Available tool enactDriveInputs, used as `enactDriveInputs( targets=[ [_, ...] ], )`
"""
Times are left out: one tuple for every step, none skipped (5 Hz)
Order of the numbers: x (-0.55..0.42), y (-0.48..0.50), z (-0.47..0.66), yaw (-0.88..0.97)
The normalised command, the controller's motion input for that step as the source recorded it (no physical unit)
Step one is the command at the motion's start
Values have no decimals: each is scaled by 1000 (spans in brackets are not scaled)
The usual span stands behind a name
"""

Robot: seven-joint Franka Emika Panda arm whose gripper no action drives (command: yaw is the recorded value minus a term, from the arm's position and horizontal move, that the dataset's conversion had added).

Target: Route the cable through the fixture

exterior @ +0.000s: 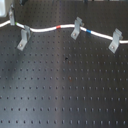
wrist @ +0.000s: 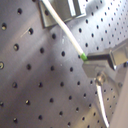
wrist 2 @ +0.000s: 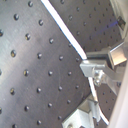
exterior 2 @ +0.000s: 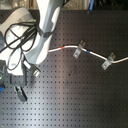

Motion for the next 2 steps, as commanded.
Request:
enactDriveInputs(
  targets=[
    [556,14,-457,0],
    [528,15,-449,0]
  ],
)
